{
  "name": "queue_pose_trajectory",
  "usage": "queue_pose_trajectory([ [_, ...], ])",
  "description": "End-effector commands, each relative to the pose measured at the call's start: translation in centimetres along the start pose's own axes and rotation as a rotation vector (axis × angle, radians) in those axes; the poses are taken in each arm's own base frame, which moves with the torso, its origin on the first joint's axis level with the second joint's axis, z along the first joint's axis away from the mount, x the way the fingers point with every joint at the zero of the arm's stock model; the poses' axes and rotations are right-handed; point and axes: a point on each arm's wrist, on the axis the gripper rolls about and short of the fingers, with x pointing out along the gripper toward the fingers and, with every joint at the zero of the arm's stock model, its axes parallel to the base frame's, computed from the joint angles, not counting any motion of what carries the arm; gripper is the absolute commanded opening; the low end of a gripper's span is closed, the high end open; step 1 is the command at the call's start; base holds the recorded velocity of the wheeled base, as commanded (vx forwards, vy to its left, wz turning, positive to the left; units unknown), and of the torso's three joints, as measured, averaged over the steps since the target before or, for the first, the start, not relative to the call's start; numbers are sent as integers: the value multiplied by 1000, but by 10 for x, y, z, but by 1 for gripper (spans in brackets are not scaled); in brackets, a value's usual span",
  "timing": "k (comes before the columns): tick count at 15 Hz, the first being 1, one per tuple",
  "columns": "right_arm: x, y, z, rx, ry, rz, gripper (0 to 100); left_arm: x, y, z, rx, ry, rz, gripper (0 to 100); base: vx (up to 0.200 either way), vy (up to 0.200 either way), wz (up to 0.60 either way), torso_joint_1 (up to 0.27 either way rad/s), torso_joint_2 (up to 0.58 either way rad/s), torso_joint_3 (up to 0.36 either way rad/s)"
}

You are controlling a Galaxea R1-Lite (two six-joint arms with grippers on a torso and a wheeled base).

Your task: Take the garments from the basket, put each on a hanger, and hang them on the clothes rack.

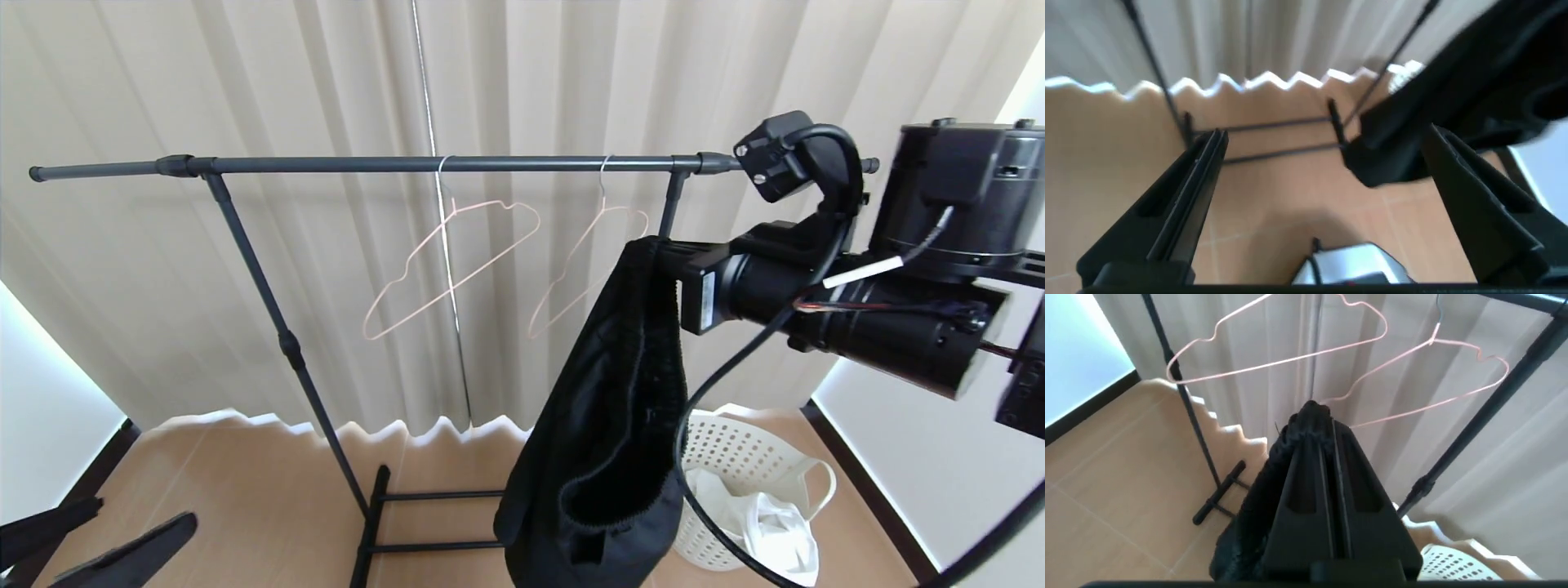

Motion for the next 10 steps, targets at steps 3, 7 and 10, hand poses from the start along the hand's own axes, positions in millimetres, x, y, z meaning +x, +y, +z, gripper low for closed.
queue_pose_trajectory([
  [3,49,9,-31,25,30,-103,0,103,-61,17,-34,409,-246,100,0,0,0,0,0,0],
  [7,46,13,-28,24,14,-127,0,138,-77,9,-41,456,-282,100,0,0,0,0,0,0],
  [10,44,21,-20,25,-19,-102,0,180,-107,2,-29,463,-333,100,0,0,0,0,0,0],
])
